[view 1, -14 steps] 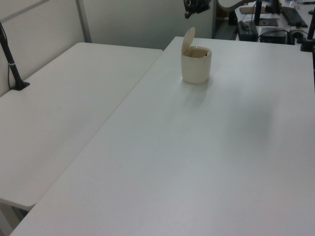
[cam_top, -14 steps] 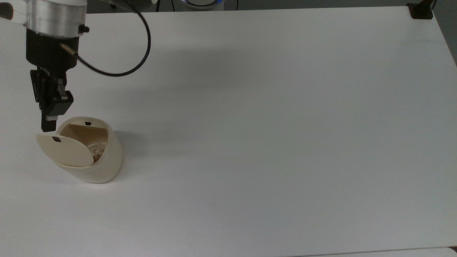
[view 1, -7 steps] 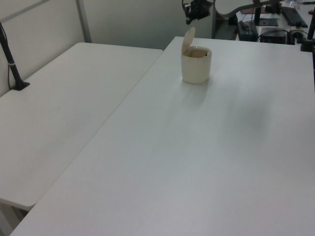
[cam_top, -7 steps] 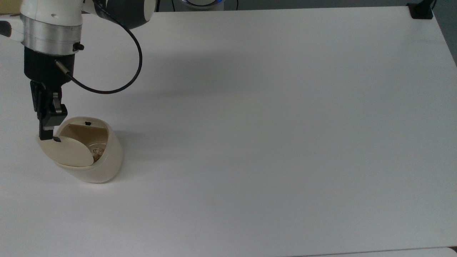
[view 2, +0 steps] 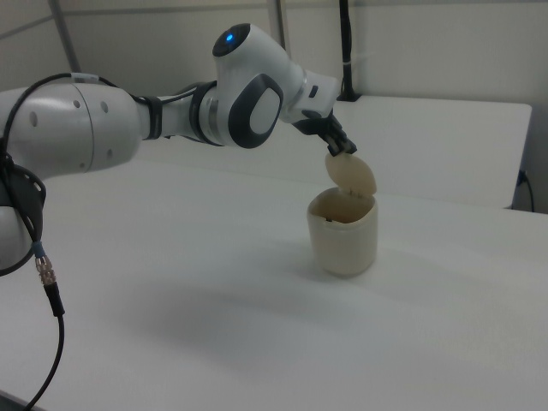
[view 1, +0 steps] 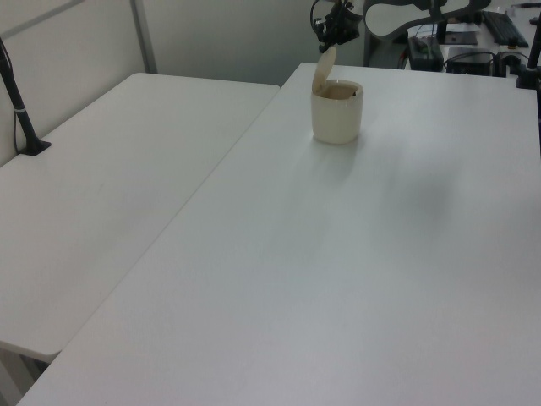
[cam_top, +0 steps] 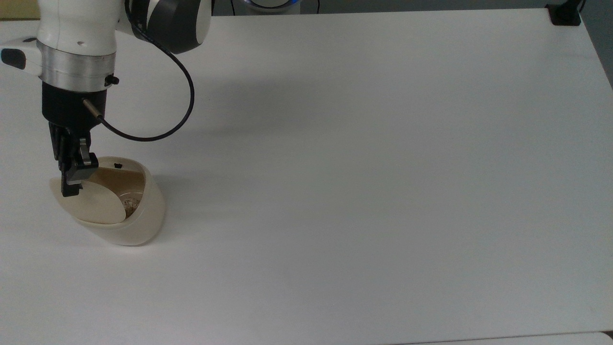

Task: Close the trash bin
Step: 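Push the raised lid down onto the bin rim with the gripper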

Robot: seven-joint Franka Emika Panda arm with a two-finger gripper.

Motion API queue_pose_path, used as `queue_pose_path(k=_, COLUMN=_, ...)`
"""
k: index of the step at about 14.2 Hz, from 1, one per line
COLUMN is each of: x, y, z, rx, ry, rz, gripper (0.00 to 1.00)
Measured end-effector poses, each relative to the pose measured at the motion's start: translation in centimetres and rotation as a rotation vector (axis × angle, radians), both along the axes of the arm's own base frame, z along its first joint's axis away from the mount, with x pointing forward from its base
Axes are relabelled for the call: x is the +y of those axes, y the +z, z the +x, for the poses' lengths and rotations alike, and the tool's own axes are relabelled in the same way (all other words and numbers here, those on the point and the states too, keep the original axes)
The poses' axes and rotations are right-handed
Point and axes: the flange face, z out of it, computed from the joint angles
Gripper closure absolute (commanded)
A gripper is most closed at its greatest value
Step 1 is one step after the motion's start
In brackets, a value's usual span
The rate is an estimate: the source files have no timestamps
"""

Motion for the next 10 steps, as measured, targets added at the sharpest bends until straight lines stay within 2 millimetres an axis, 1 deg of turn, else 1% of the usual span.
queue_pose_path(k=5, x=-0.1, y=-0.4, z=0.0, rx=0.014, ry=0.009, rz=-0.018, gripper=1.00)
queue_pose_path(k=10, x=-0.9, y=-2.9, z=-0.7, rx=0.077, ry=0.042, rz=-0.040, gripper=1.00)
